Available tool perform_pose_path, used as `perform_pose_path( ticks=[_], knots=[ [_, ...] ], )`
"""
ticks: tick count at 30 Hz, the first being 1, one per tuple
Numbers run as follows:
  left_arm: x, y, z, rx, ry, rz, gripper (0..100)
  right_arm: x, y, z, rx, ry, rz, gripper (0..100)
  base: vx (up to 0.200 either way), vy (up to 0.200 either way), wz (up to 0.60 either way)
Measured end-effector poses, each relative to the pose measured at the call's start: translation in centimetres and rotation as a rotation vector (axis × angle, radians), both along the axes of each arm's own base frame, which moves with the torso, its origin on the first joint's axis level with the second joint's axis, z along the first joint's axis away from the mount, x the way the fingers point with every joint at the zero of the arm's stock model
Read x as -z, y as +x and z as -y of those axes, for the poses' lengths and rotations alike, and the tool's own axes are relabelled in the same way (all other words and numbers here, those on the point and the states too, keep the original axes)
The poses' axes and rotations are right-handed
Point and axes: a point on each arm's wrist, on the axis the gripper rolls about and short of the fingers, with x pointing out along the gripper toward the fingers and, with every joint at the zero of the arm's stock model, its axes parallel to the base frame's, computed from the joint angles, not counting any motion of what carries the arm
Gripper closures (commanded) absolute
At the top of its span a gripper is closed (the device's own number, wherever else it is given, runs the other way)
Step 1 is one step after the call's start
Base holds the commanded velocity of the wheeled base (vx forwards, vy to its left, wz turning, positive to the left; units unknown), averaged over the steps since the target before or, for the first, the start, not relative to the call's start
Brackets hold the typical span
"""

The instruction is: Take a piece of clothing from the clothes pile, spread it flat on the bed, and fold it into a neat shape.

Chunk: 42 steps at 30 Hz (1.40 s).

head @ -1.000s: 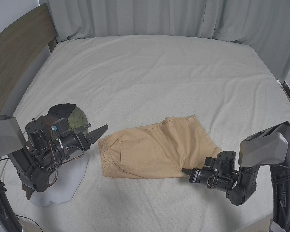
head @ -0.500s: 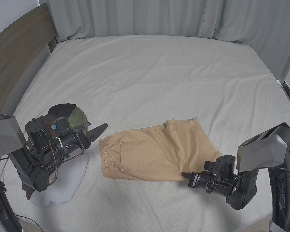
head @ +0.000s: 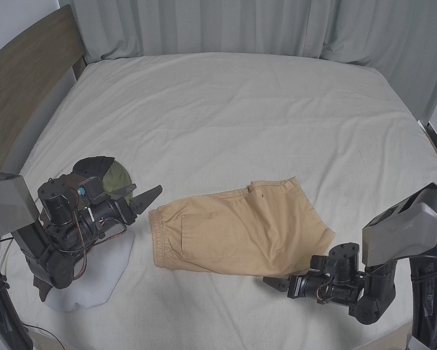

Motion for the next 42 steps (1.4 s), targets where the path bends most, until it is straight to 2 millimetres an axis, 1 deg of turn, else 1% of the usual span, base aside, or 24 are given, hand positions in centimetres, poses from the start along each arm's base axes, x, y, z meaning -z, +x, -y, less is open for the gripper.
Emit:
perform_pose_path(
  ticks=[8,11,16,22,27,30,35,42],
  knots=[
    [0.1,-0.2,0.1,0.004,0.006,-0.006,0,-2.8,-2.6,-0.5,-0.096,0.028,0.023,0,0.0,0.0,0.0],
    [0.2,-0.3,0.1,0.004,0.007,-0.009,0,-3.8,-3.1,-0.6,-0.138,0.056,0.037,0,0.0,0.0,0.0],
    [0.2,-0.4,0.2,0.007,0.008,-0.012,0,-5.6,-2.6,-0.7,-0.16,0.106,0.102,0,0.0,0.0,0.0],
    [0.4,-0.6,0.2,0.011,0.009,-0.024,0,-8.0,-1.8,-0.6,-0.236,0.195,0.178,0,0.0,0.0,0.0],
    [0.6,-0.8,0.3,0.016,0.011,-0.036,0,-9.8,-0.9,-0.3,-0.228,0.233,0.26,0,0.0,0.0,0.0],
    [0.7,-0.9,0.4,0.021,0.011,-0.042,0,-10.6,-0.6,-0.1,-0.222,0.246,0.289,0,0.0,0.0,0.0],
    [1.0,-1.0,0.6,0.025,0.012,-0.052,0,-11.6,-0.7,0.0,-0.251,0.265,0.324,0,0.0,0.0,0.0],
    [1.6,-1.1,0.7,0.031,0.014,-0.077,0,-13.3,-0.7,0.6,-0.235,0.287,0.386,0,0.0,0.0,0.0]
  ],
)
